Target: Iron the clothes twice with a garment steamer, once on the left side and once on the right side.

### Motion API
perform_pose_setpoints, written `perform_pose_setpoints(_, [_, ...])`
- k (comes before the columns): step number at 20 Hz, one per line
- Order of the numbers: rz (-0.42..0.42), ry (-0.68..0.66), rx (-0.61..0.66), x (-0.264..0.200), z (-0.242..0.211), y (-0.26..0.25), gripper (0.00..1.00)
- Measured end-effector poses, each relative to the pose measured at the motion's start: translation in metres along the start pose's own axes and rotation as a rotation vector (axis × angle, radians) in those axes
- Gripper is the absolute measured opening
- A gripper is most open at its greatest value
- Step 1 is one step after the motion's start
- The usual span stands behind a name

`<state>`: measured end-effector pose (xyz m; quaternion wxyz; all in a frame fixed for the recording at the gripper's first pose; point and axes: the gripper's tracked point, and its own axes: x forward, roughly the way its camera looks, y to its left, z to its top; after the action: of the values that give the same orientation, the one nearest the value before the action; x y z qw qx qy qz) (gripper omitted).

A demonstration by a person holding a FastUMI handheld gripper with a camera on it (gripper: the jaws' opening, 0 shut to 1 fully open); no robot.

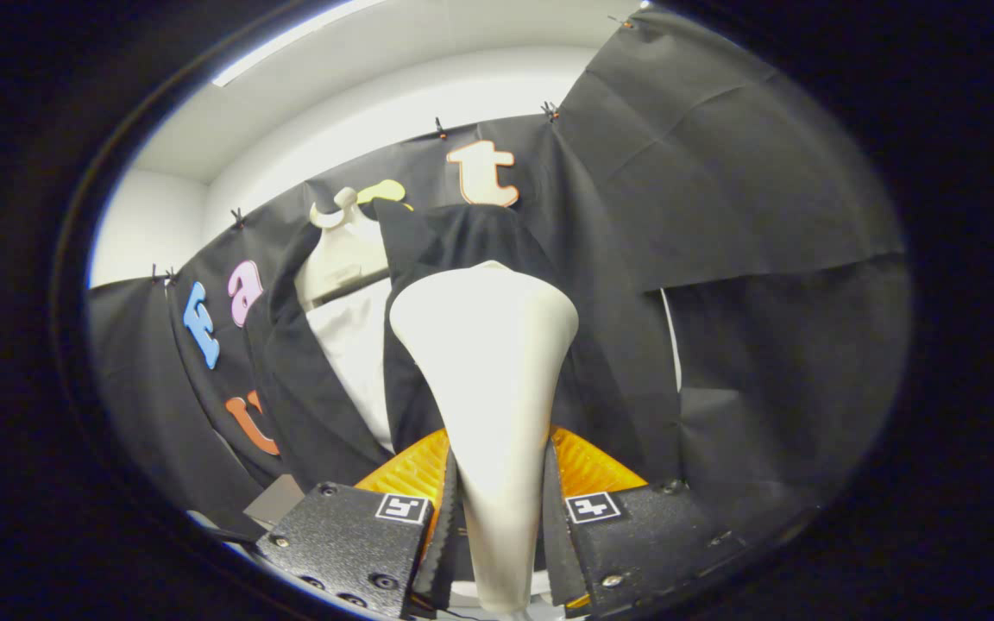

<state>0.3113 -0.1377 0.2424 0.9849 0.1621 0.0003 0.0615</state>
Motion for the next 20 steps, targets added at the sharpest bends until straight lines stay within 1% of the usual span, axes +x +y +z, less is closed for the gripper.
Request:
perform_pose_setpoints(3, [0.038, -0.025, -0.027, 0.025, 0.029, 0.01, 0.45])
perform_pose_setpoints(4, [0.046, -0.025, -0.035, 0.039, 0.032, 0.026, 0.45])
perform_pose_setpoints(6, [0.069, -0.013, -0.044, 0.05, 0.036, 0.034, 0.45])
perform_pose_setpoints(7, [0.063, -0.014, -0.054, 0.056, 0.036, 0.034, 0.45])
perform_pose_setpoints(9, [0.049, -0.003, -0.064, 0.071, 0.027, 0.032, 0.45])
perform_pose_setpoints(12, [0.041, 0.035, -0.062, 0.077, 0.009, 0.024, 0.45])
perform_pose_setpoints(20, [0.021, 0.066, -0.057, 0.08, -0.027, 0.012, 0.44])
